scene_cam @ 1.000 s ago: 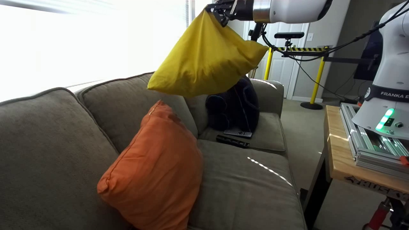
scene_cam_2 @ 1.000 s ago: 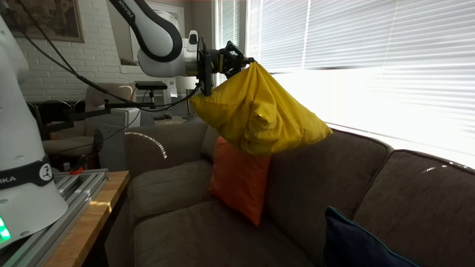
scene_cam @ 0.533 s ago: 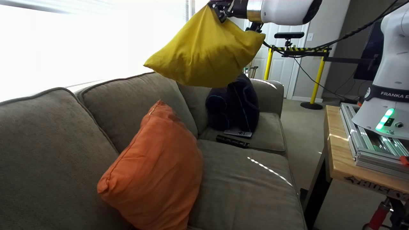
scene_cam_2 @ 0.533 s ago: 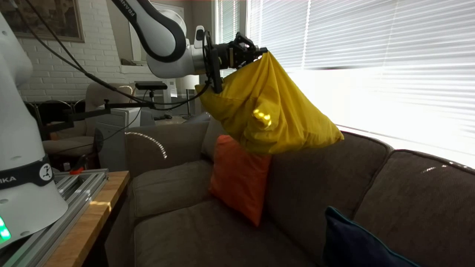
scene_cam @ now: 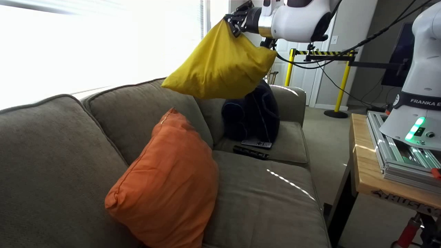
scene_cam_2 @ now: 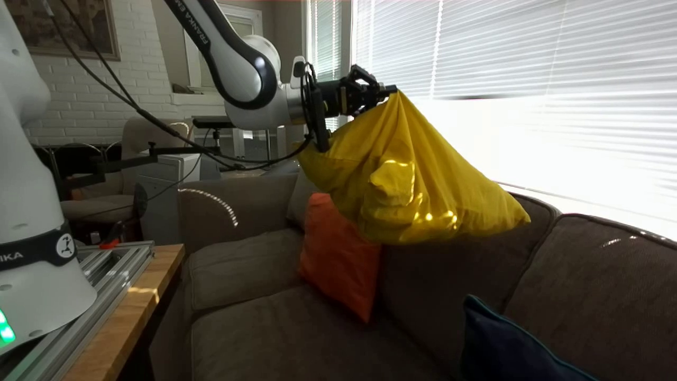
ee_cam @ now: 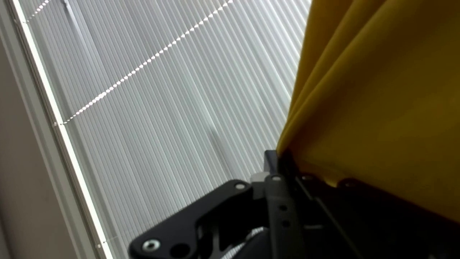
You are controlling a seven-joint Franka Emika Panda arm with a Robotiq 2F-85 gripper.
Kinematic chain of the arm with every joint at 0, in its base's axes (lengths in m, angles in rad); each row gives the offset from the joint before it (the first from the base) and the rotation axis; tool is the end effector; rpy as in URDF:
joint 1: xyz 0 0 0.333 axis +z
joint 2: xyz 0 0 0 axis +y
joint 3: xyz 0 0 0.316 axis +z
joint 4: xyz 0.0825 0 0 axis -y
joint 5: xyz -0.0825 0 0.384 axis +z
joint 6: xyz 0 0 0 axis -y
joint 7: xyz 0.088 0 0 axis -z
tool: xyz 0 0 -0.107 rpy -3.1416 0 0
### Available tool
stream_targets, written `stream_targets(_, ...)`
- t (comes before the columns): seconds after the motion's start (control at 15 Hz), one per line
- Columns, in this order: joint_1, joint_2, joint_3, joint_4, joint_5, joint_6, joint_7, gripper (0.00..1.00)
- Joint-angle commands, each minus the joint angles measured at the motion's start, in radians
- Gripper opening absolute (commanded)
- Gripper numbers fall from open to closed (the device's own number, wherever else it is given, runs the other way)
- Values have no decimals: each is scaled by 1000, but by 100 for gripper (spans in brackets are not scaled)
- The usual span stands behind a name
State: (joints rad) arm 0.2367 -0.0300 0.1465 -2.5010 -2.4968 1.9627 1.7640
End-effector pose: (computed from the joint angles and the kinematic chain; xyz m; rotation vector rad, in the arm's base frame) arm 0.4720 0.1480 0.3385 1.4921 0.6129 1.5638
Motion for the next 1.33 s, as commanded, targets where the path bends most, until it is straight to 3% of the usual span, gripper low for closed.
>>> stream_targets(0.0, -16, 98, 18, 62, -7, -44, -7, 0)
stream_targets(0.13, -19, 137, 29, 99, 40, 33, 23, 0)
stream_targets(0.2, -24, 103, 27, 41, 10, 0, 8, 2)
stream_targets(0.53, -26, 149, 38, 78, 22, 25, 17, 2)
stream_targets(0.8, -13, 220, 40, 76, -68, -205, -4, 0)
stream_targets(0.87, 20, 236, 72, 76, -13, -280, -37, 0)
stream_targets(0.93, 98, 261, 10, 75, -15, -341, -35, 0)
stream_targets(1.07, 197, 326, -41, 69, -13, -487, -26, 0)
stream_targets(1.27, 397, 444, -207, 77, -10, -661, -4, 0)
